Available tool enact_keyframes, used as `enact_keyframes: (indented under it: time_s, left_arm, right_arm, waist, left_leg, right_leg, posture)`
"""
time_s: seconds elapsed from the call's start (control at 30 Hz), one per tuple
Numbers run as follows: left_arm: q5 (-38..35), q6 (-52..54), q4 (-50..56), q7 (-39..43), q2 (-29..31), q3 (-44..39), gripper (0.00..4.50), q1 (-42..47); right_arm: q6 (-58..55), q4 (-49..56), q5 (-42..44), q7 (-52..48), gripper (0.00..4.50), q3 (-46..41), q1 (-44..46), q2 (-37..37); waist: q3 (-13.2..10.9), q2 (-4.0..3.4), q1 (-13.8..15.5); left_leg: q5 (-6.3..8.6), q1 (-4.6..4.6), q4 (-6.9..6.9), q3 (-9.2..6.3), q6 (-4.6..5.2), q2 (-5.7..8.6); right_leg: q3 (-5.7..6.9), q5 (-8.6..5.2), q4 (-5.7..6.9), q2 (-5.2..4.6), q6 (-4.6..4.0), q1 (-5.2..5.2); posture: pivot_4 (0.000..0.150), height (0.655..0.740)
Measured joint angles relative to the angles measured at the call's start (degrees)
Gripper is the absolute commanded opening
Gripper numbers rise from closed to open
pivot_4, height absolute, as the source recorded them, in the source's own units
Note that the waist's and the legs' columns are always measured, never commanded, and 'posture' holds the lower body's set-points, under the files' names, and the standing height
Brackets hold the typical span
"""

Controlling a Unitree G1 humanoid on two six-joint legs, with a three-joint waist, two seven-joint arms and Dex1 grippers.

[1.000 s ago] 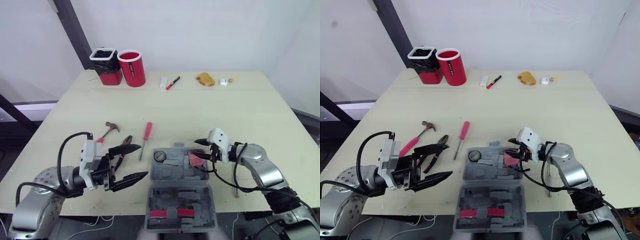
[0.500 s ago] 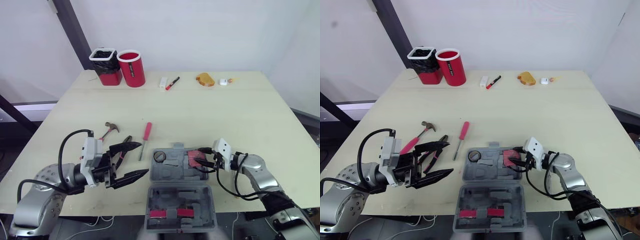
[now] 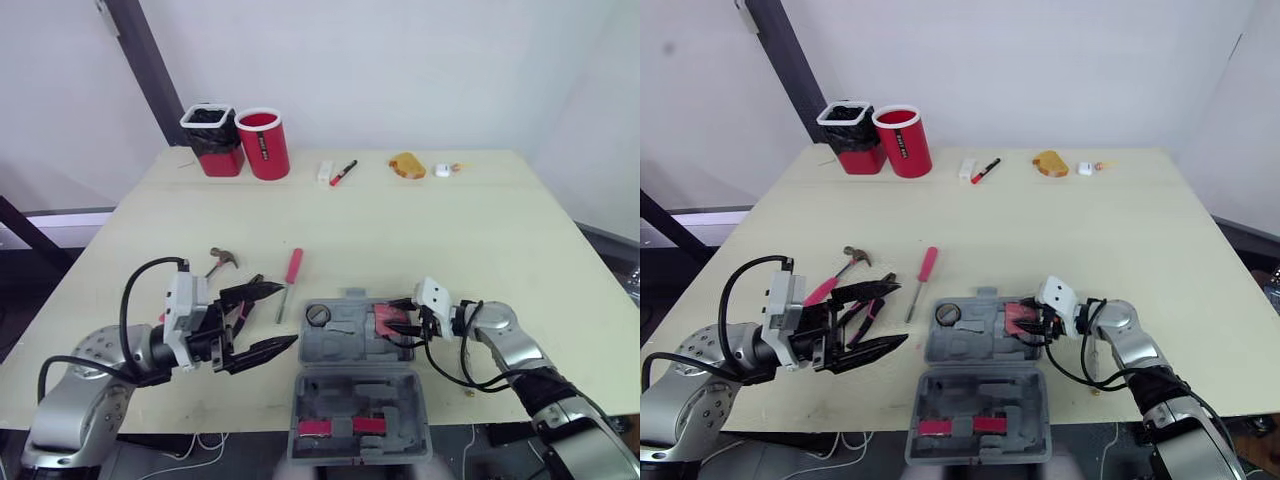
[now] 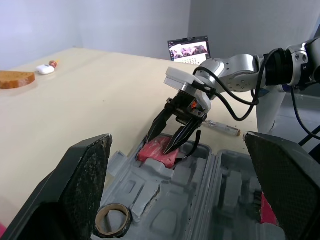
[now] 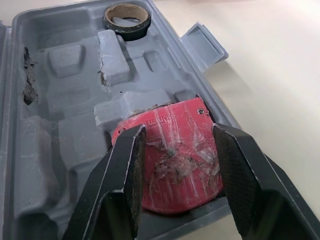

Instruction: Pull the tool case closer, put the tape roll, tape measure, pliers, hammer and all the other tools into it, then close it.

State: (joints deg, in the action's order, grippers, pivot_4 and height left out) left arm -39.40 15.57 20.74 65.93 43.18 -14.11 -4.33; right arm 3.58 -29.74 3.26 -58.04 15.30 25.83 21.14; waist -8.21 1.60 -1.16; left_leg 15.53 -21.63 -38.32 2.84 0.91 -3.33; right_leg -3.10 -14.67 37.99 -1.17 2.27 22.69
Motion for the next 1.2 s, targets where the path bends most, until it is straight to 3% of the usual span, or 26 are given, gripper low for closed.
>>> enact_keyframes:
  time_s: [0.3, 0.6, 0.8, 1.03, 1.1, 1.17, 1.2]
  left_arm:
    - [-0.01, 1.11, 0.03, -2.78, -0.57, 0.72, 4.5, -0.25]
    - [-0.16, 1.01, -0.29, -5.94, -3.15, -1.78, 4.5, -4.09]
    - [0.74, -2.82, -7.08, -6.21, -5.93, -7.44, 4.5, -8.76]
    - [3.38, -6.35, -10.47, -7.34, -7.62, -9.14, 4.5, -10.79]
    - [3.98, -7.47, -12.48, -8.23, -8.4, -10.79, 4.5, -12.12]
    - [5.06, -9.54, -15.75, -8.86, -9.06, -12.7, 4.5, -13.81]
    - [5.94, -10.89, -18.13, -9.13, -9.09, -14.57, 4.5, -15.39]
  right_arm:
    - [-0.29, 2.72, 1.61, 2.41, 2.19, -2.49, -2.41, -1.45]
    - [-0.71, 18.95, 6.93, 5.44, 2.19, -8.05, -10.93, -0.47]
    - [-1.36, 27.25, 10.94, 10.27, 2.19, -18.11, -21.51, 3.76]
    - [-1.69, 29.39, 12.74, 12.8, 2.19, -24.13, -29.18, 5.92]
    - [-1.18, 29.49, 14.02, 13.54, 2.69, -27.92, -33.17, 6.55]
    - [-0.36, 29.65, 16.37, 13.45, 2.84, -33.08, -38.72, 7.12]
    - [-0.25, 29.61, 17.79, 13.44, 3.42, -36.55, -42.16, 7.22]
  waist:
    - [0.14, -0.01, 0.04]
    - [-0.24, -0.4, 0.22]
    - [-0.27, -0.4, 0.5]
    - [-0.28, -0.42, 0.42]
    - [-0.28, -0.4, 0.42]
    - [-0.28, -0.39, 0.35]
    - [-0.29, -0.39, 0.32]
  left_leg:
    - [0.0, -0.08, 0.0, -0.03, 0.0, -0.02]
    - [0.0, -0.84, -0.01, -0.02, 0.0, -0.01]
    - [0.0, -1.06, -0.02, 0.02, 0.0, 0.01]
    - [0.0, -1.02, -0.04, 0.08, 0.0, 0.03]
    - [0.0, -1.02, -0.04, 0.08, 0.0, 0.02]
    - [0.0, -0.98, -0.04, 0.07, 0.0, 0.02]
    - [0.01, -0.99, -0.02, 0.08, 0.0, 0.02]
  right_leg:
    - [-0.01, 0.0, -0.01, 0.0, 0.0, 0.04]
    - [-0.12, 0.12, 0.01, -0.02, 0.21, 0.83]
    - [0.02, 0.07, -0.04, -0.03, 0.14, 0.94]
    - [-0.05, 0.01, -0.03, -0.05, 0.03, 0.92]
    - [-0.05, 0.0, -0.04, -0.05, 0.03, 0.92]
    - [-0.05, -0.01, -0.03, -0.04, 0.03, 0.92]
    - [-0.06, -0.02, -0.05, -0.04, 0.02, 0.93]
  posture:
    - [0.15, 0.74]
    - [0.15, 0.74]
    - [0.15, 0.74]
    - [0.15, 0.74]
    - [0.15, 0.74]
    - [0.15, 0.74]
    - [0.15, 0.74]
